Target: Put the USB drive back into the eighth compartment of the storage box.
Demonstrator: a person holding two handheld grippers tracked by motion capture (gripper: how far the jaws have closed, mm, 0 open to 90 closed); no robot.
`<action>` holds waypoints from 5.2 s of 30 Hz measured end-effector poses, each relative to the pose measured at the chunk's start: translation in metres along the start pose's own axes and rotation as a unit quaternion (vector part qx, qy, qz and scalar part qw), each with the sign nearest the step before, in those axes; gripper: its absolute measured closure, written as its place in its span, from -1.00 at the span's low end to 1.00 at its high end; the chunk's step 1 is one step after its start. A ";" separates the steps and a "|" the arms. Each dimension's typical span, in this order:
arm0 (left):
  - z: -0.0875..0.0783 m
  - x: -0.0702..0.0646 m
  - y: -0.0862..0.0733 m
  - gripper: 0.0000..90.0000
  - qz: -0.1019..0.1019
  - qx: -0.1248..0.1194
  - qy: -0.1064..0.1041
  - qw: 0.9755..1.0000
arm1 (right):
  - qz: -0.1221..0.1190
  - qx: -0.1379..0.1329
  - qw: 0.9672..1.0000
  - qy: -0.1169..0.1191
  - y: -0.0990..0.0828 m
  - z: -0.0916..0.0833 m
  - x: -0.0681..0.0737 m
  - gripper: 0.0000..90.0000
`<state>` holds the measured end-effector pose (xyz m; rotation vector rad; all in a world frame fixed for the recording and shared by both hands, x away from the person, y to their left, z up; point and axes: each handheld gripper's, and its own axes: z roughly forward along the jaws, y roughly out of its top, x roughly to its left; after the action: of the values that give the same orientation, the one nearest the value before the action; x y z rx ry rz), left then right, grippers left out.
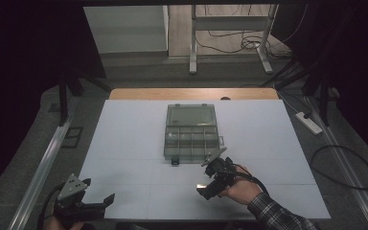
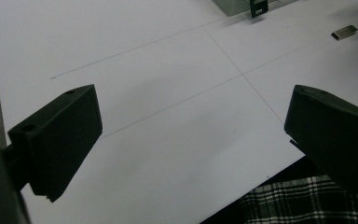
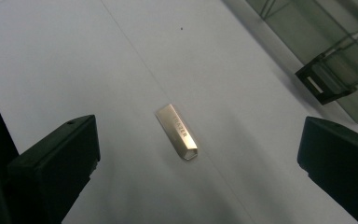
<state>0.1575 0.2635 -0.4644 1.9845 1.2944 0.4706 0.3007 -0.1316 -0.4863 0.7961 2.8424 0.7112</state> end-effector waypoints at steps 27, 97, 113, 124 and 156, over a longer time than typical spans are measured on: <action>0.000 0.000 0.000 -0.90 0.001 0.000 -0.001 1.000 | -0.048 0.059 0.997 -0.009 0.001 0.036 0.004 -1.00; 0.000 -0.001 0.000 -0.90 0.003 0.001 0.003 1.000 | -0.003 -0.032 0.999 0.009 0.016 -0.018 -0.027 0.75; 0.001 -0.001 0.000 -0.90 0.002 0.002 0.004 1.000 | 0.015 -0.051 0.998 -0.014 0.021 -0.022 -0.046 0.75; 0.001 -0.001 0.000 -0.90 0.002 0.002 0.003 1.000 | 0.027 -0.065 0.997 -0.032 0.024 -0.023 -0.060 0.75; 0.001 -0.002 0.001 -0.89 0.008 0.005 0.005 1.000 | 0.045 -0.069 0.994 -0.073 0.030 -0.009 -0.089 0.75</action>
<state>0.1576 0.2611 -0.4645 2.0046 1.2907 0.4832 0.3891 -0.1581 -0.4665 0.9176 2.6118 0.8145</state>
